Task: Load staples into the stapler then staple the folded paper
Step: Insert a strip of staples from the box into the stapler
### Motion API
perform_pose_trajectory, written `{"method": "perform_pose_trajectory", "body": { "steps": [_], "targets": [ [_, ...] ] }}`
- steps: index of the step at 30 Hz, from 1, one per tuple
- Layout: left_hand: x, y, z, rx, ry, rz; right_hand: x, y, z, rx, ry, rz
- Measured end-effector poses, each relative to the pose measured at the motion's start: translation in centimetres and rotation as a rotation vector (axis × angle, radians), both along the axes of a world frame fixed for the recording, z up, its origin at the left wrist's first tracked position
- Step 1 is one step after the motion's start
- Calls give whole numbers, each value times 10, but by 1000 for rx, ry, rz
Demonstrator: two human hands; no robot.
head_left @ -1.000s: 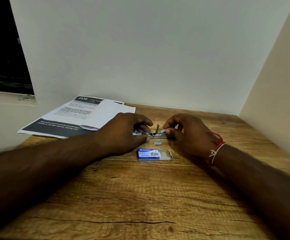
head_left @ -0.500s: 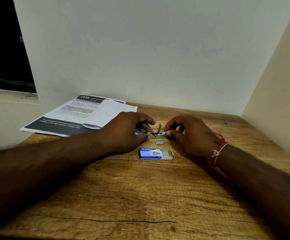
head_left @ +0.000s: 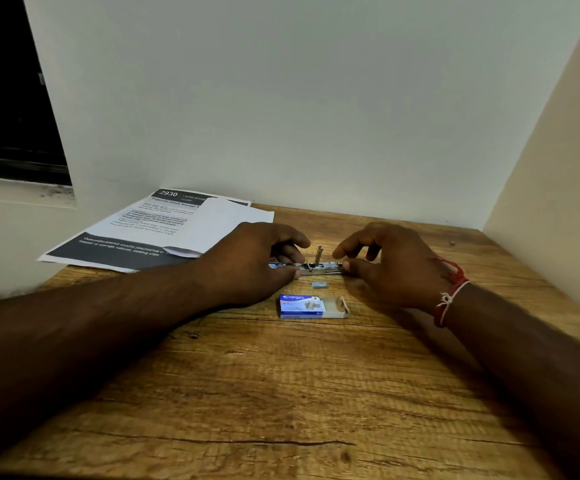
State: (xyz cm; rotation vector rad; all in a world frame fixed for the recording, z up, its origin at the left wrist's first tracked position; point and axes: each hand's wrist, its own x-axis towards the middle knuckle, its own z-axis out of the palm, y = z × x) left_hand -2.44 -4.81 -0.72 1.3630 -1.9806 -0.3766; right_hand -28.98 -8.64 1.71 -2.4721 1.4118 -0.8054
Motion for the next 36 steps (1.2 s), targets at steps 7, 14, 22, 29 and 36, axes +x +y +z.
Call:
{"method": "perform_pose_trajectory", "body": {
  "steps": [7,14,22,29,36],
  "targets": [
    [1,0,-1,-6,-1,1,5,2,-5,57,-6,136],
    [1,-1,-1,-7,-8,3,2,2,-2,74,26,148],
    [1,0,-1,-9,-9,4,-1,0,-2,90,17,129],
    [1,0,1,-5,-11,3,3,1,-3,135,3,149],
    [2,1,2,10,-3,4,-6,-2,2,142,-17,81]
  ]
}}
